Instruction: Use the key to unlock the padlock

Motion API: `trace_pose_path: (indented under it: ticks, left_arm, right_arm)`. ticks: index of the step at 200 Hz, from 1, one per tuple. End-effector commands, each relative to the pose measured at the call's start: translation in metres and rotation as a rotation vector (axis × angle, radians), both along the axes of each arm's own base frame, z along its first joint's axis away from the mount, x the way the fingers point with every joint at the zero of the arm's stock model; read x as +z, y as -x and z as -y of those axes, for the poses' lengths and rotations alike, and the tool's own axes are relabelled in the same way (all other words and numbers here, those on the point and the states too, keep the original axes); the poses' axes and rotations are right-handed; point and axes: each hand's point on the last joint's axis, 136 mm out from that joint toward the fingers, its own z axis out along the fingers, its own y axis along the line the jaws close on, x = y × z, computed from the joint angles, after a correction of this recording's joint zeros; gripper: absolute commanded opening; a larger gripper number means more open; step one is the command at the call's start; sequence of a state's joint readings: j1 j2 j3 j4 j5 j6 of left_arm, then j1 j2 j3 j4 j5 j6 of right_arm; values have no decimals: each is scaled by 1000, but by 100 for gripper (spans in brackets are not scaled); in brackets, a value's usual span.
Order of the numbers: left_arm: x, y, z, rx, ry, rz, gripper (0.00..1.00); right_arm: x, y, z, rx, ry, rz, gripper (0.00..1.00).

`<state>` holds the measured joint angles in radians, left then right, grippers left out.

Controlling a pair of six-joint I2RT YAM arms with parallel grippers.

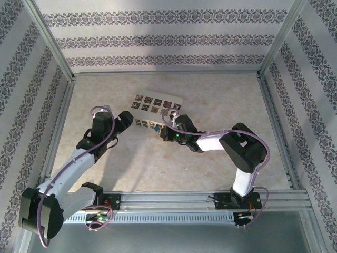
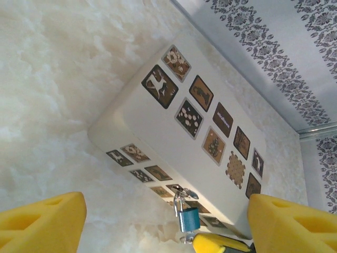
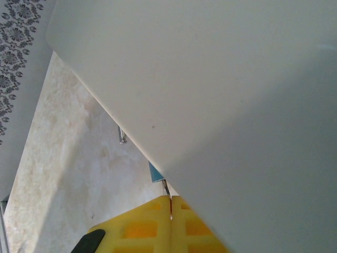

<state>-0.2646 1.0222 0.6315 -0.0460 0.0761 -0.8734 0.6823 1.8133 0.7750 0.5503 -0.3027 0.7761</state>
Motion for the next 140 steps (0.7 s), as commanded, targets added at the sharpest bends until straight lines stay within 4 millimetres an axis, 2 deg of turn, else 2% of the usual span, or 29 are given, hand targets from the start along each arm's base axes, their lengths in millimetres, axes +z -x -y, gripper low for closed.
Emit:
trace_pose_path:
  ticks: [1,37,71,102,125,140]
  left_arm:
    - [10,-9,-5,-24,-24,19,81]
    - [6,-19,-9,-50,-27,6,83]
    - [8,-37,-10,-119,-22,-8,86]
    - [8,-57,-5,-245,-77,-70,92]
    - [3,-71,-2,-336,-133,-131,99]
    - [1,-84,0,-385,-138,-131,99]
  right_arm:
    - [-9,1,5,-6,5,-38,4]
    - [-1,1,8,-5,4,-8,14]
    - [11,0,24,-24,50,32,29]
    - [28,3,37,-33,86,81,36]
    - [44,5,49,-56,93,126,48]
    - [54,7,56,-72,54,127,63]
